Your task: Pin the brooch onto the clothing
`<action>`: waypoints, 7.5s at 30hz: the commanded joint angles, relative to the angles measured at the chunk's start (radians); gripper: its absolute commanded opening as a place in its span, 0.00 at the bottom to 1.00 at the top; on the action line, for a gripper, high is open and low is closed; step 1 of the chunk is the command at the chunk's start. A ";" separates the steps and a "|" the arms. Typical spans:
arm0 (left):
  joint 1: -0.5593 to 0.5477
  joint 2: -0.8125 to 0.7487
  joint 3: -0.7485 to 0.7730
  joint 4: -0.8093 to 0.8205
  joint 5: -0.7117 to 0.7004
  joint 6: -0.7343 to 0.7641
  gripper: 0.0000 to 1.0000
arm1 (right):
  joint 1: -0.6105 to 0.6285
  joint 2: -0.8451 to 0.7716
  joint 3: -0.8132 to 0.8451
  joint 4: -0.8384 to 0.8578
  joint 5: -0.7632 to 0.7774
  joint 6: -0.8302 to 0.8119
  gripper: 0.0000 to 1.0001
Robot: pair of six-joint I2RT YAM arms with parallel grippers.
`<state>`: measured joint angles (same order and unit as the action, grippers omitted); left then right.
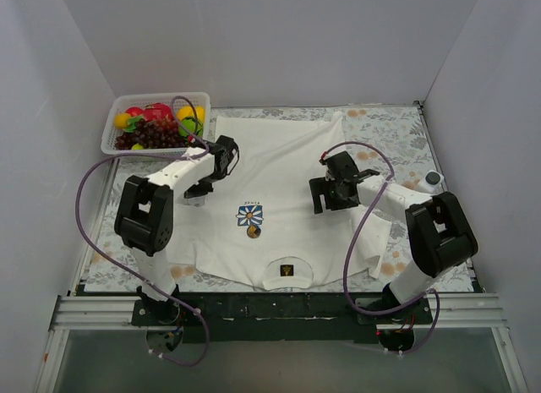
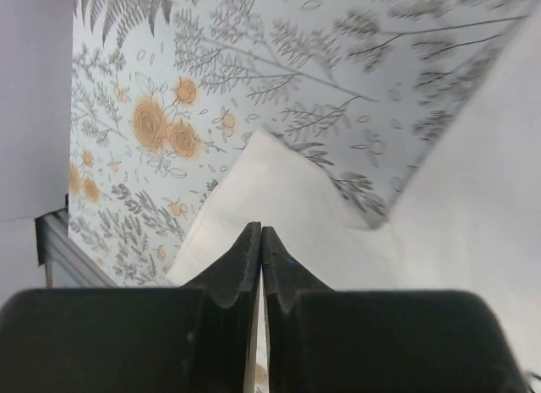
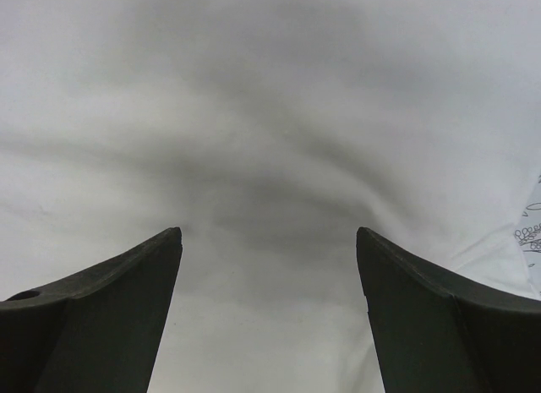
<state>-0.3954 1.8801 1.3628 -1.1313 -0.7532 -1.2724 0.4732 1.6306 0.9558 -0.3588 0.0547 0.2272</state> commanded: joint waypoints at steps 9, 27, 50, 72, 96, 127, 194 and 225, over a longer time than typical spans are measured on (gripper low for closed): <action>-0.235 -0.312 -0.040 0.450 0.276 0.058 0.01 | 0.016 -0.285 -0.006 0.014 0.094 0.011 0.91; -0.500 -0.181 -0.232 0.873 0.689 -0.048 0.00 | -0.145 -0.540 -0.192 -0.046 0.225 0.139 0.60; -0.542 0.053 -0.240 0.895 0.793 -0.068 0.00 | -0.373 -0.445 -0.335 -0.120 0.142 0.164 0.01; -0.543 0.063 -0.231 0.826 0.851 -0.027 0.00 | -0.389 -0.048 -0.074 -0.249 0.344 0.078 0.01; -0.542 0.093 -0.261 0.587 0.678 -0.048 0.00 | -0.168 0.035 0.101 -0.322 0.740 0.089 0.01; -0.606 -0.196 -0.398 0.748 0.839 -0.038 0.00 | -0.225 -0.055 -0.092 -0.250 0.336 0.078 0.01; -0.646 -0.242 -0.416 0.533 0.684 -0.154 0.00 | -0.094 -0.184 -0.196 -0.367 0.195 0.129 0.01; -0.646 -0.445 -0.205 0.714 0.513 0.016 0.58 | -0.096 -0.460 0.049 -0.201 0.002 -0.009 0.16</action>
<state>-1.0428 1.5562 1.1320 -0.4873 -0.1326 -1.3067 0.3798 1.2526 0.9665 -0.6594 0.1120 0.2699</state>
